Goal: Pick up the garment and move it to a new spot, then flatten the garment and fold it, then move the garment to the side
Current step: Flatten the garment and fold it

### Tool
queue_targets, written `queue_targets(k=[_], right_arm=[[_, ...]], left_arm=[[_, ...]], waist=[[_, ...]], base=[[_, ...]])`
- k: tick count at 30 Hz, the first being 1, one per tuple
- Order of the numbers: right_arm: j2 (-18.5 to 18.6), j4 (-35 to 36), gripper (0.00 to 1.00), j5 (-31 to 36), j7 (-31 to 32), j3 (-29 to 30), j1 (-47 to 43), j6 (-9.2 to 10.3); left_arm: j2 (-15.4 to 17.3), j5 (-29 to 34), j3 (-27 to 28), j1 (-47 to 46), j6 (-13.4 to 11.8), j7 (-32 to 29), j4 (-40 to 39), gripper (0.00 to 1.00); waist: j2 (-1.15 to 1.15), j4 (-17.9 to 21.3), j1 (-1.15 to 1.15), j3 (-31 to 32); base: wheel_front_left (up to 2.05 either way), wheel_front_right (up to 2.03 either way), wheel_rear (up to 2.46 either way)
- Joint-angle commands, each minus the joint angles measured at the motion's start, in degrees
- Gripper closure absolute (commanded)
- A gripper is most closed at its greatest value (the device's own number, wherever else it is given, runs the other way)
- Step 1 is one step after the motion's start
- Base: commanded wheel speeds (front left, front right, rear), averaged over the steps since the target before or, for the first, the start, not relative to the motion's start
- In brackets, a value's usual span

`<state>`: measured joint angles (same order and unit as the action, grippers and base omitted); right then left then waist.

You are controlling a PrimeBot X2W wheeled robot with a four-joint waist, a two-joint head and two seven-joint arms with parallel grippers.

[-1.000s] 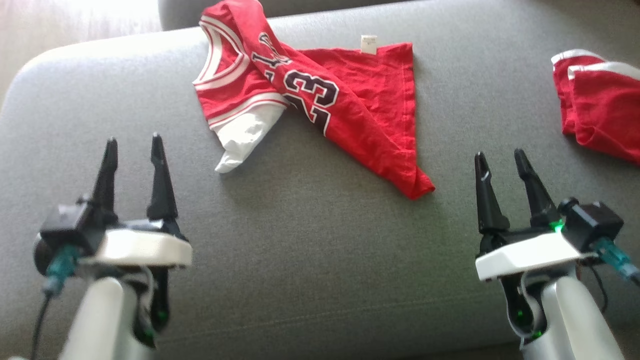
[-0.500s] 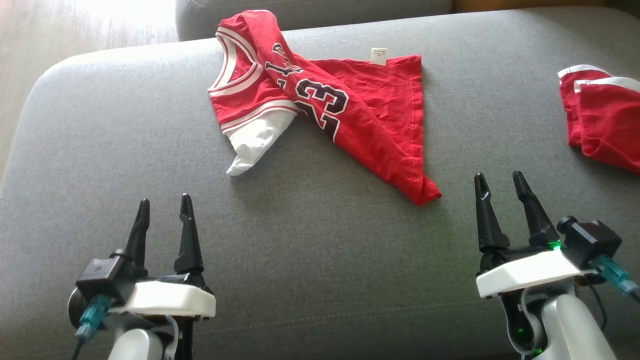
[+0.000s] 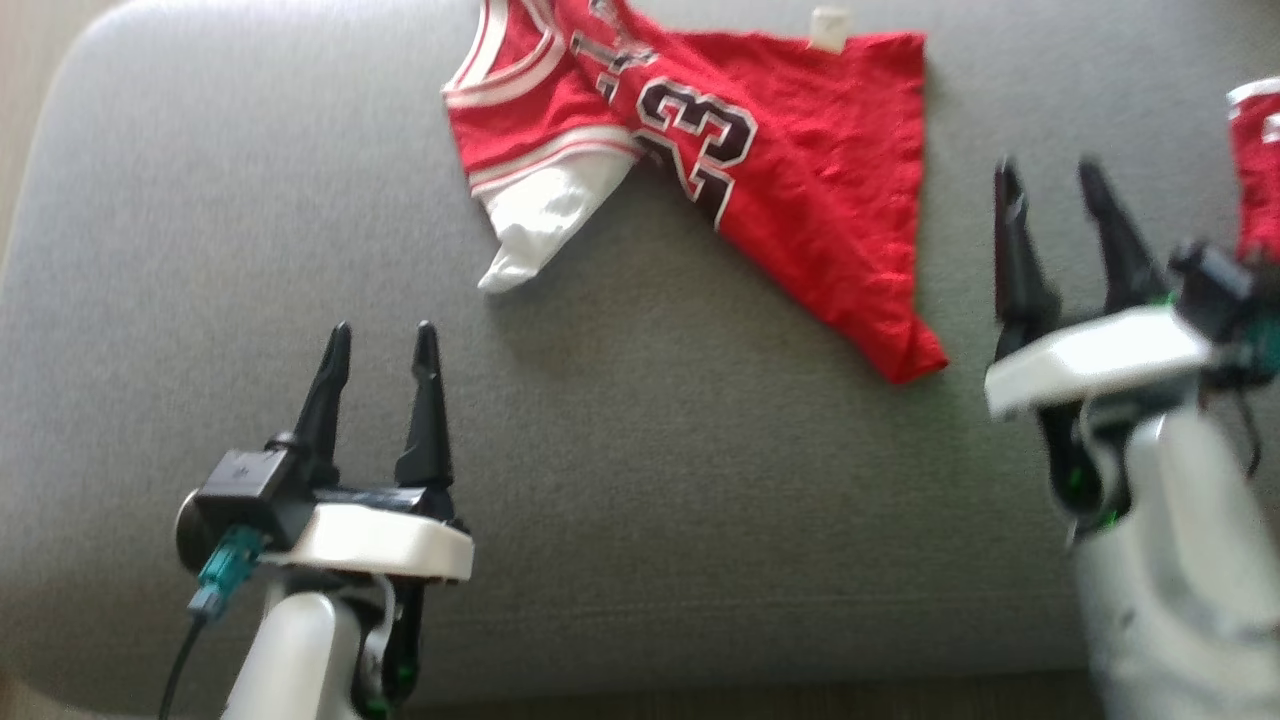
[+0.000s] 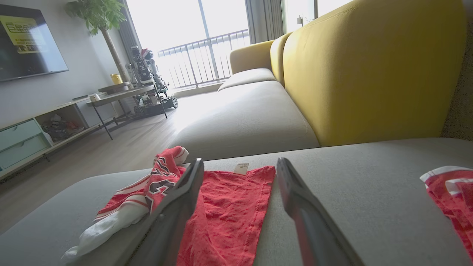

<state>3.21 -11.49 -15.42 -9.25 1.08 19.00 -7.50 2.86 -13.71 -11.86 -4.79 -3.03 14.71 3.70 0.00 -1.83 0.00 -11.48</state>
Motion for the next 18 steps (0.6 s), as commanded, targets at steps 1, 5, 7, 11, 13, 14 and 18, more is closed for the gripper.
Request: queue_targets(k=[1, 5, 7, 11, 13, 14, 18], right_arm=[[0.6, 0.1, 0.00, 0.0, 1.7, -0.7, 5.5, 0.01], [3.2, -6.7, 0.00, 0.6, 5.4, 1.8, 14.7, 0.01], [4.8, -11.4, 0.00, 1.3, 7.1, 3.9, 18.9, 0.01], [7.0, -21.2, 0.00, 1.8, 9.7, 8.0, 26.3, 0.01], [8.1, -25.6, 0.00, 2.3, 10.6, 9.0, 29.3, 0.01], [8.6, -27.5, 0.00, 2.5, 10.9, 9.1, 30.7, 0.01], [9.8, -34.4, 0.00, 1.6, 12.4, 10.0, 35.9, 0.01]], left_arm=[[0.0, -0.1, 0.9, -3.2, -0.1, 0.3, -1.7, 0.00], [0.0, -0.6, -1.3, -5.5, -0.4, 0.3, -1.4, 0.00], [0.0, -1.1, -2.4, -6.7, -0.7, 0.3, -1.4, 0.00], [0.0, -2.0, -4.2, -8.8, -1.4, 0.3, -1.3, 0.00], [0.0, -2.6, -4.9, -9.6, -1.8, 0.3, -1.6, 0.00], [0.0, -2.8, -5.2, -9.9, -2.0, 0.3, -1.8, 0.00], [0.0, -3.4, -6.4, -10.9, -2.5, 0.3, -2.2, 0.00]], waist=[[0.00, -2.7, 0.00, -4.3], [0.00, -5.2, 0.00, -7.9], [0.00, -6.7, 0.00, -9.6], [0.00, -9.3, 0.00, -12.4], [0.00, -10.4, 0.00, -13.6], [0.00, -10.9, 0.00, -14.2], [0.00, -12.3, 0.00, -16.5]], base=[[0.00, 0.00, 0.00], [0.00, 0.00, 0.00], [0.00, 0.00, 0.00], [0.00, 0.00, 0.00], [0.00, 0.00, 0.00], [0.00, 0.00, 0.00], [0.00, 0.00, 0.00]])
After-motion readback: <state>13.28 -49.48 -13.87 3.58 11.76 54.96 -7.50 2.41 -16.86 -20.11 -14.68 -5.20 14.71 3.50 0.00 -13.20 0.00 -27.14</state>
